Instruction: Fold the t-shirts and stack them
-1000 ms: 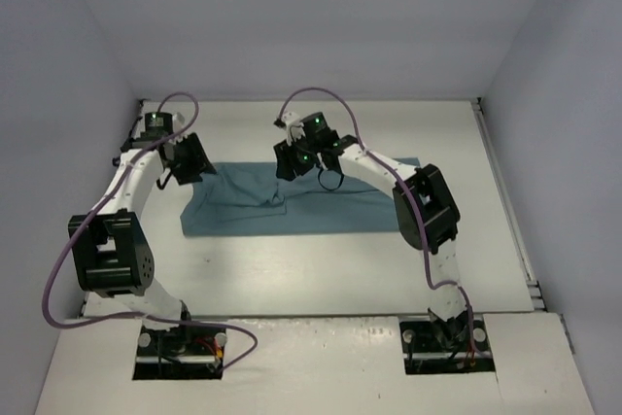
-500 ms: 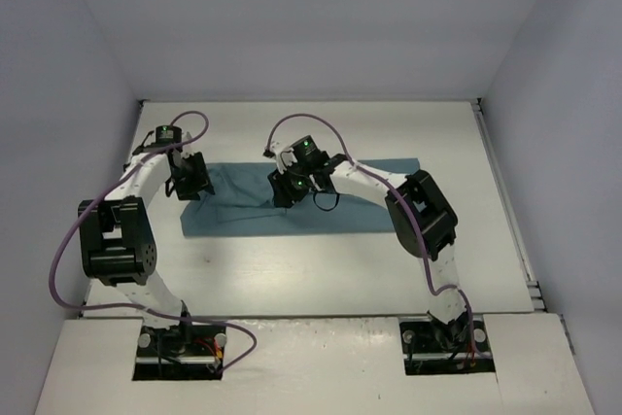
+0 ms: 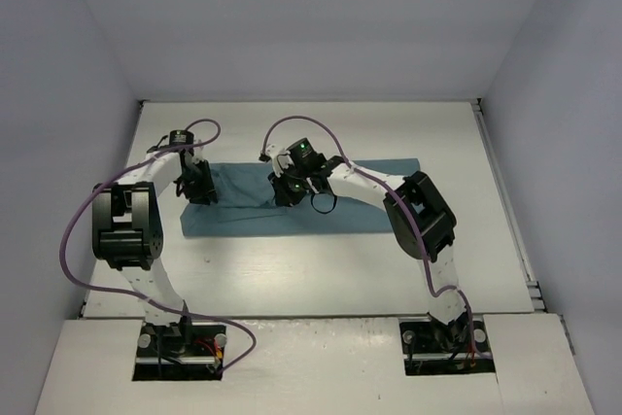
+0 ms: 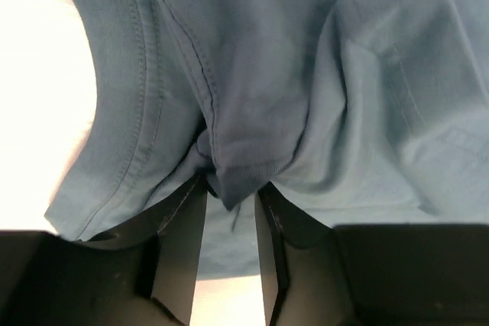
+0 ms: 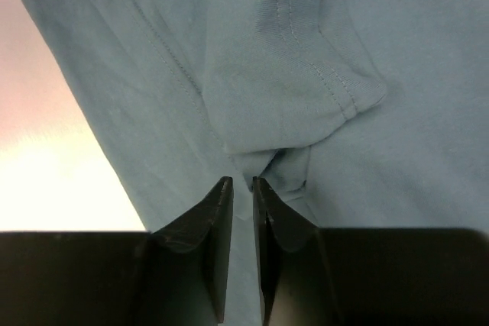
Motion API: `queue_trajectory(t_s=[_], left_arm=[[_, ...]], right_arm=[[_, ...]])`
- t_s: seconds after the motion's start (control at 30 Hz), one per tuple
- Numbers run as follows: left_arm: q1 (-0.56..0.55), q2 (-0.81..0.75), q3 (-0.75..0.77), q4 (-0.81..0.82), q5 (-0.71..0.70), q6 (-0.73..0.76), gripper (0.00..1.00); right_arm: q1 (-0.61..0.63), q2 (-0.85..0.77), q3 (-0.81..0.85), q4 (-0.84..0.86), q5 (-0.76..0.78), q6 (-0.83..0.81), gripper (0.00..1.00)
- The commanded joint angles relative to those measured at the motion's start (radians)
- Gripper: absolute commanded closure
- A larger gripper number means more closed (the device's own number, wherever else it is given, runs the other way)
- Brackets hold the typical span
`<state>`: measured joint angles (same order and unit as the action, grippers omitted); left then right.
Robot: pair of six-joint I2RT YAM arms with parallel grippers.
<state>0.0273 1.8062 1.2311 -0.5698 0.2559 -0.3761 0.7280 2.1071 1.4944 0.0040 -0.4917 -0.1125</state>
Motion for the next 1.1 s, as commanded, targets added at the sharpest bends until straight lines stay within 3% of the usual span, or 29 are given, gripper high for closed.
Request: queue_trajectory(t_s=[0.0, 0.17, 0.37, 0.6, 0.67, 0.83, 1.07], left_arm=[[-0.001, -0.009, 0.057, 0.023, -0.015, 0.008, 0.85], [-0.001, -0.043, 0.045, 0.01, -0.015, 0.014, 1.0], [-0.001, -0.14, 0.007, -0.04, 0.001, 0.01, 1.0], [0.0, -0.142, -0.046, -0.087, 0.003, -0.009, 1.0], [0.0, -0.145, -0.053, -0.084, 0.001, -0.012, 1.0], [0.0, -0.129, -0.044, -0.084, 0.004, -0.007, 1.0], [0.0, -0.123, -0.033, -0.083, 0.009, -0.004, 1.0]], right_arm=[[0.004, -0.059, 0.017, 0.034, 0.034, -0.025, 0.98], [0.0, -0.115, -0.044, 0.034, 0.057, -0.029, 1.0], [-0.009, -0.17, -0.112, 0.034, 0.074, -0.023, 1.0], [-0.019, -0.165, -0.119, 0.034, 0.085, -0.012, 1.0], [-0.012, -0.168, -0.105, 0.034, 0.078, -0.013, 0.96], [0.013, -0.141, -0.045, 0.033, 0.055, -0.042, 0.75], [0.033, -0.074, 0.031, 0.034, 0.038, -0.061, 0.72]])
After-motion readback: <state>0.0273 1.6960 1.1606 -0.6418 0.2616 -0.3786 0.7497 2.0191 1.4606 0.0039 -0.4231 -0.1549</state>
